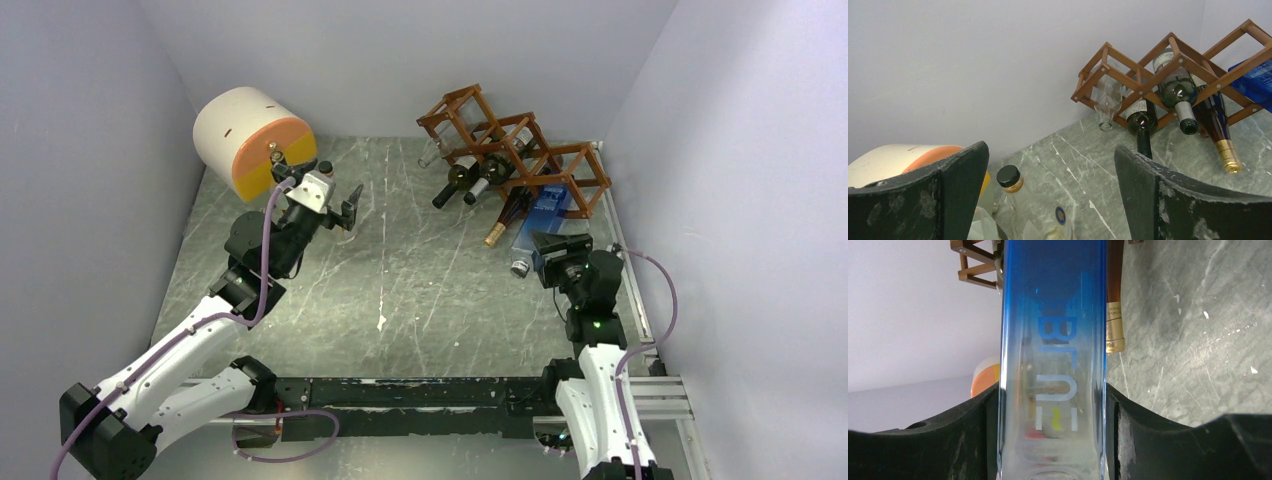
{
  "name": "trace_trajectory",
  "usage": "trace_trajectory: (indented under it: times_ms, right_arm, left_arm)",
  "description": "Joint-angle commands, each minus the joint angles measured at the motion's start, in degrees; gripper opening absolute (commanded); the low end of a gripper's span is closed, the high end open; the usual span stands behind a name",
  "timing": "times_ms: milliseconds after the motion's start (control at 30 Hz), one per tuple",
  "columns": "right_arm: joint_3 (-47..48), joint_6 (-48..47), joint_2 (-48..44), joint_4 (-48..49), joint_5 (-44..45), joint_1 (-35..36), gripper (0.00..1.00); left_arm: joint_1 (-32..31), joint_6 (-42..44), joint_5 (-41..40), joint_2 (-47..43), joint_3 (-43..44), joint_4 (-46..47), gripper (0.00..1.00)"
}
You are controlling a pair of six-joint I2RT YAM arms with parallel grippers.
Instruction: Take the wine bottle off the wine rack
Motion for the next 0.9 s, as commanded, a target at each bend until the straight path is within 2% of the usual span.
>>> trace_trajectory:
  times_ms: [0,133,633,867]
  right_arm:
    - [3.89,0.88,-4.44,5.05,-2.00,0.01,0.00]
    - [5.93,-0.87,-7.04,-0.64,-1.77,-0.03,0.00]
    - [8.30,-4.06,-13.38,-12.51,-9.60,-0.02,0.00]
    - [11.09,-6.30,-14.28,-17.34,-14.72,-0.03,0.00]
  left_arm:
    - [-0.76,-0.50,1.28,0.14,2.77,0.18,0.99]
    - [-0.98,-0.63,1.60,0.43,2.81,0.19,0.99]
    - [-1.83,-1.11,3.43,1.25,3.26,-0.14,0.99]
    - [-2.02,-1.29,9.29,2.05,4.01,-0.98,0.99]
